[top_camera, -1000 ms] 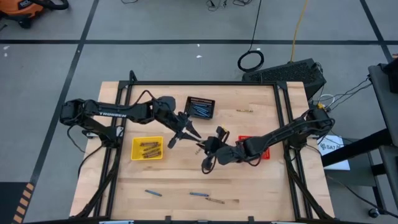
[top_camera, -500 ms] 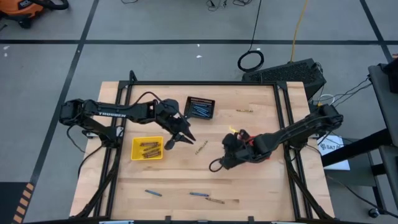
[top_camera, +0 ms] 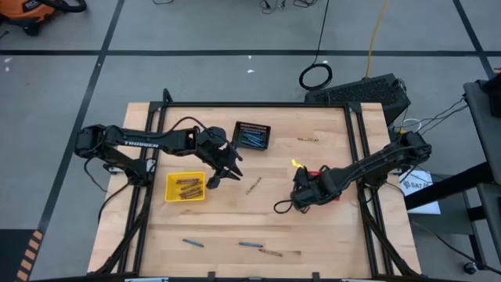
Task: Sort crayons
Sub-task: Put the green crayon into the red bin
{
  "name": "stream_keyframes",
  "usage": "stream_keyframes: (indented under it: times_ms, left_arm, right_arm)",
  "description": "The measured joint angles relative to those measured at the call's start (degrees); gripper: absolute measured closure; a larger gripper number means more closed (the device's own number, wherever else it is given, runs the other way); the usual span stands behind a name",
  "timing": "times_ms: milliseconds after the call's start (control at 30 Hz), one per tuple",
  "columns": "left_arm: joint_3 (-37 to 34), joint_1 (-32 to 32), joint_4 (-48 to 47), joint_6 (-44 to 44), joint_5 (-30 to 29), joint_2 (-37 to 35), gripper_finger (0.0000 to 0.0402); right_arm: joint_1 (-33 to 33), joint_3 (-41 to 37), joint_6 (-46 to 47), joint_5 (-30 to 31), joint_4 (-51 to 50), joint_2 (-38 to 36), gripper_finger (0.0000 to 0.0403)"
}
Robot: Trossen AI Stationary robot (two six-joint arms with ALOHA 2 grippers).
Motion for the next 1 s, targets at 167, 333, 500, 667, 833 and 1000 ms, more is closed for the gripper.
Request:
stream_keyframes:
  times_ms: [167, 333, 500, 667, 833, 1000]
  left_arm:
    - [0.0, 0.0, 0.0, 0.0, 0.0, 0.0, 0.0329]
    - [0.0, 0.0, 0.0, 0.3, 0.0, 0.0, 0.0329]
    - [0.0, 0.0, 0.0, 0.3, 0.0, 0.0, 0.0329]
    - [0.0, 0.0, 0.0, 0.3, 0.0, 0.0, 0.0329]
    - [0.0, 0.0, 0.0, 0.3, 0.0, 0.0, 0.0329]
    - [0.0, 0.0, 0.0, 0.3, 0.0, 0.0, 0.0329]
  right_arm:
    - [-0.1, 0.0, 2.2, -4.6, -8.4, 0.0, 0.0399]
    - [-0.1, -1.2, 1.7, -9.2, -9.3, 0.0, 0.0399]
    - [-0.1, -4.9, 2.0, -10.9, -9.0, 0.0, 0.0398]
    - [-0.2, -6.7, 2.5, -10.9, -7.5, 0.0, 0.0393]
    - [-0.2, -7.2, 2.1, -10.9, -6.8, 0.0, 0.0363]
    - [-0.2, -7.2, 1.8, -10.9, -6.8, 0.0, 0.0331]
